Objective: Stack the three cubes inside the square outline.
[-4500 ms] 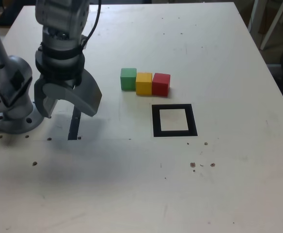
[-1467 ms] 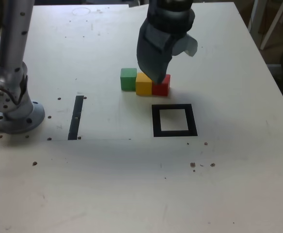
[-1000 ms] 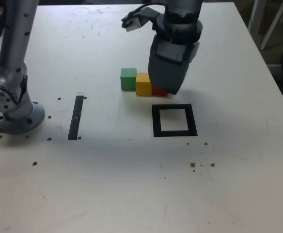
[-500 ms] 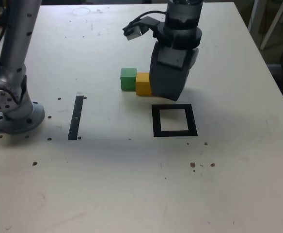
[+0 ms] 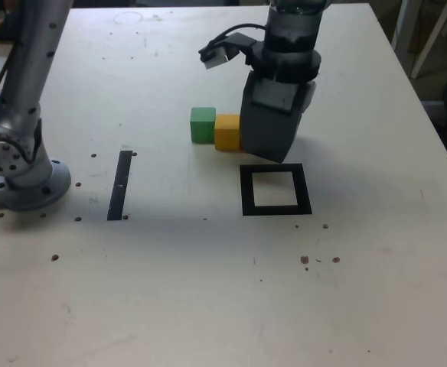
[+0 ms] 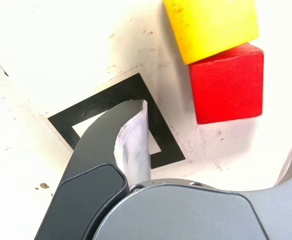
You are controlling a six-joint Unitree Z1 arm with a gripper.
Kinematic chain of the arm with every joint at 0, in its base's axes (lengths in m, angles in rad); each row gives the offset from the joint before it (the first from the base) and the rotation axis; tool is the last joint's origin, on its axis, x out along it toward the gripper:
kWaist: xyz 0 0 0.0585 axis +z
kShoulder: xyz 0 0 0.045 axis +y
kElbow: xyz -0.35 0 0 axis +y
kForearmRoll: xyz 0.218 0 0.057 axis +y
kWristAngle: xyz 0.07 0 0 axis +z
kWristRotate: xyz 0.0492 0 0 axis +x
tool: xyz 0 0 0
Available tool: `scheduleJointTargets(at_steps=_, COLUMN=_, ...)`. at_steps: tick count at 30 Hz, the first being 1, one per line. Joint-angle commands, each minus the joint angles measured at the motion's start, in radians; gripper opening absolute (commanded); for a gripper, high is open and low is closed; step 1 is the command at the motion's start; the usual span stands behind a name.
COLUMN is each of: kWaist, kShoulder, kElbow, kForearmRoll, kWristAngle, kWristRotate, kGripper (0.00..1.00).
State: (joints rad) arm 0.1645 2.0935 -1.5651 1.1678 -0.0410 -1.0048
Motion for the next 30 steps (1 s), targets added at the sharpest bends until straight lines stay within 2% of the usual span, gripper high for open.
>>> scheduleJointTargets(at_steps=1, kWaist=0.012, kShoulder=0.007, kElbow=0.007, kForearmRoll=0.000, kWristAngle=-0.003, kWristRotate=0.008, kGripper=0.98)
scheduleJointTargets(at_steps=19, kWaist=0.055, kShoulder=0.032, kElbow=0.015, kForearmRoll=0.000, kWristAngle=-0.019, kWristRotate=0.076, kGripper=0.91)
scheduleJointTargets(at_steps=25, kWaist=0.060, kShoulder=0.042, kElbow=0.015, kForearmRoll=0.001, kWristAngle=-0.025, kWristRotate=0.084, kGripper=0.83)
scheduleJointTargets(at_steps=30, kWaist=0.061, kShoulder=0.046, kElbow=0.008, kForearmRoll=0.002, kWristAngle=-0.038, kWristRotate=0.084, kGripper=0.71)
